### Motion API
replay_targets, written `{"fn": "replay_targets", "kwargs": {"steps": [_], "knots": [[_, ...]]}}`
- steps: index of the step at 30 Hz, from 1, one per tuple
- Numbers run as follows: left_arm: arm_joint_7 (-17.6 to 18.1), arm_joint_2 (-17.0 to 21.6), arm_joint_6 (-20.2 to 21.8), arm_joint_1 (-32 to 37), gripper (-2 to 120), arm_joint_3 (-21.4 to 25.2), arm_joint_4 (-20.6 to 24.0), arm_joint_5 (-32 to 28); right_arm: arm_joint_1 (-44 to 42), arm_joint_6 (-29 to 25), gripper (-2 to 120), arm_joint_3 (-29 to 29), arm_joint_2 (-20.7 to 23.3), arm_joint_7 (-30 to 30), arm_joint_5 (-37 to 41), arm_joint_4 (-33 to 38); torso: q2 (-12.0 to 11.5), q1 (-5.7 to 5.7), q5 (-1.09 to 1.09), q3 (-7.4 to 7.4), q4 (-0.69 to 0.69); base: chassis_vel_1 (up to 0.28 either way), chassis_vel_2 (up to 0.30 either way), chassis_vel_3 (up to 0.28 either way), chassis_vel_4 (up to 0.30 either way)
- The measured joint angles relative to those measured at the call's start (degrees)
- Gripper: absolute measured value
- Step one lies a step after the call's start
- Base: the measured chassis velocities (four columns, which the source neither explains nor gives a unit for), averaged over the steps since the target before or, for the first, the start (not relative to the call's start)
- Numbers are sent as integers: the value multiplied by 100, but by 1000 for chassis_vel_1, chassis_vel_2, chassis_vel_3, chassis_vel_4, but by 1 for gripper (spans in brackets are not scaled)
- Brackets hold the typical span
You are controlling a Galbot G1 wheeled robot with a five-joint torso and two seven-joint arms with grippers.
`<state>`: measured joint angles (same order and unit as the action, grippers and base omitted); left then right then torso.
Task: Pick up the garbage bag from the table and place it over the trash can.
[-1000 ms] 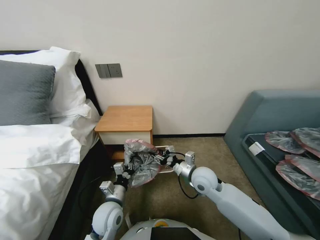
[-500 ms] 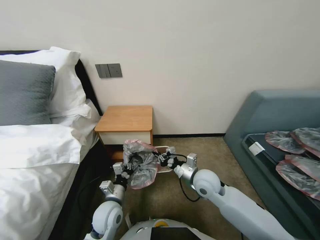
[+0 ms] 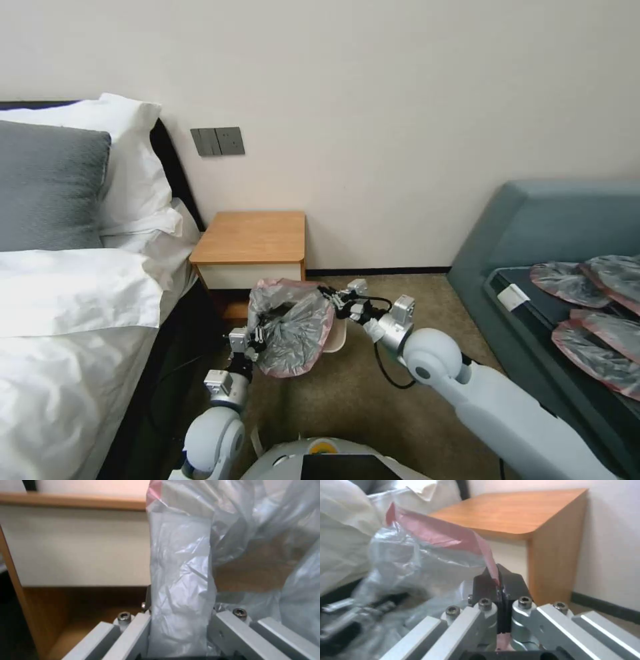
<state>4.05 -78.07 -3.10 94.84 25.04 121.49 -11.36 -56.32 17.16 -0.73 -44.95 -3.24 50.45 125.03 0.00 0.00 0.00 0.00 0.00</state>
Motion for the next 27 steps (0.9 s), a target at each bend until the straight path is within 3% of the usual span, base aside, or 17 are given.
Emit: {"fn": "replay_targets", "kwargs": {"steps": [6,14,17,24,27], "knots": [[-200,-4,-574,4,2,147,-109,12,-31,-18,0,190,276,63,-87,-164,0,0,1,0,0,0,0,0,0],[-299,-6,-805,-10,2,194,-87,-422,-310,-18,0,563,641,213,-201,-208,0,0,0,0,0,0,0,0,0],[-291,2,-755,-3,2,162,-20,-621,-415,-18,0,634,703,283,-282,-212,0,0,1,0,1,0,0,0,0],[-127,40,-207,112,2,-116,500,-1748,-843,-159,0,754,828,581,-769,-273,0,0,0,0,-2,0,0,0,0],[107,45,118,133,2,-194,770,-2357,-1012,-230,0,857,863,650,-928,-269,0,0,0,0,0,0,0,0,0]]}}
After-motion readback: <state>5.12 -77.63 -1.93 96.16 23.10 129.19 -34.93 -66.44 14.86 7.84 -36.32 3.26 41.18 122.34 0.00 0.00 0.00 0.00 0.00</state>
